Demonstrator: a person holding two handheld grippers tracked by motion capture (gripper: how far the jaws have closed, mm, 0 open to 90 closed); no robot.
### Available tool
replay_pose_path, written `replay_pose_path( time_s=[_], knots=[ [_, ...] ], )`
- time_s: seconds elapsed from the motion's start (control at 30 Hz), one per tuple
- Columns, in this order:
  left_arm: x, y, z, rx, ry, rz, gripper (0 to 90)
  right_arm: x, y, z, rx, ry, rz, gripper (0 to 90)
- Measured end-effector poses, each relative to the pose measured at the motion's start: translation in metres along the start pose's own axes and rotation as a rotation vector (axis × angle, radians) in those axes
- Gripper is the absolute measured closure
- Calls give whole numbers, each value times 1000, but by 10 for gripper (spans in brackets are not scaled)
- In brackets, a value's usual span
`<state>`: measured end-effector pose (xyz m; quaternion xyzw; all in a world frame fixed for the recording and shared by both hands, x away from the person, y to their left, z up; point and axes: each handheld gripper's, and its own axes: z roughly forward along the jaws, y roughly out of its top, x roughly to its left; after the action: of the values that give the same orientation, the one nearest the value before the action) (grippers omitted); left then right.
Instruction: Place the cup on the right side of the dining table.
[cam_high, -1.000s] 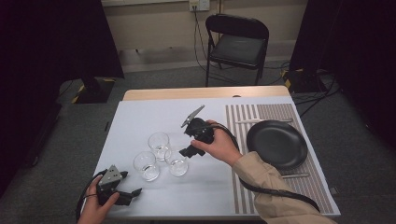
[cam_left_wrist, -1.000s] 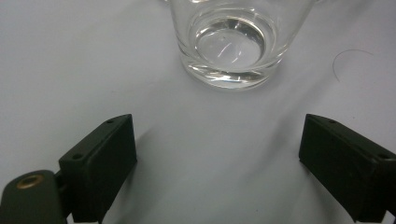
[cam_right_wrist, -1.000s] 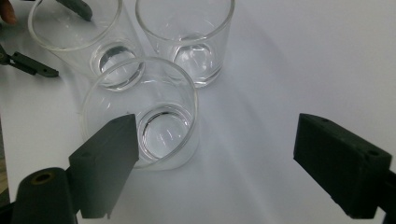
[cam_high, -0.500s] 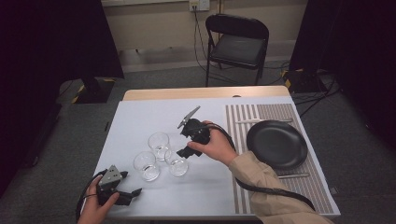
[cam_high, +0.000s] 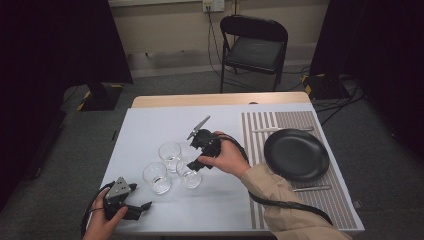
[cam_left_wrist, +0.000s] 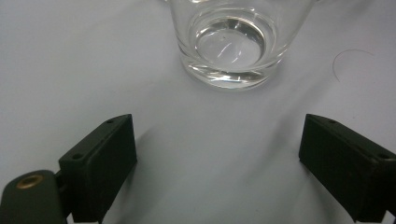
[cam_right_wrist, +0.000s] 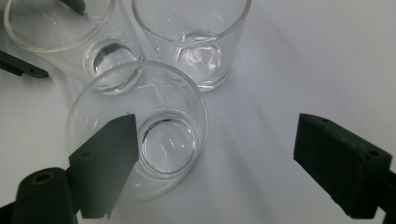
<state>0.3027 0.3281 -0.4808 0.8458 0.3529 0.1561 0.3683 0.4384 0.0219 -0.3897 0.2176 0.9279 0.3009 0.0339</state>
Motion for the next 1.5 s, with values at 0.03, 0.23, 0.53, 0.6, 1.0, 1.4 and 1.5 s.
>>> replay_pose_path(
  time_s=[0.03, 0.23, 0.53, 0.6, 1.0, 1.4, 1.5],
  knots=[
    [0, 0, 0, 0, 0, 0, 102, 0, 0, 1, 3, -1, 2, 134],
    [0, 0, 0, 1, 0, 1, 102, -1, -2, 6, 14, -2, 16, 133],
    [0, 0, 0, 0, 0, 0, 102, -3, -4, 12, 18, -7, 33, 134],
    [0, 0, 0, 1, -1, 1, 102, -3, -5, 14, 24, -10, 38, 134],
    [0, 0, 0, 2, 0, 3, 102, -4, -7, 22, 38, -8, 50, 162],
    [0, 0, 0, 2, 0, 3, 102, -3, -7, 26, 52, -11, 85, 360],
    [0, 0, 0, 4, -1, 4, 102, -3, -7, 27, 50, -5, 83, 412]
  ],
)
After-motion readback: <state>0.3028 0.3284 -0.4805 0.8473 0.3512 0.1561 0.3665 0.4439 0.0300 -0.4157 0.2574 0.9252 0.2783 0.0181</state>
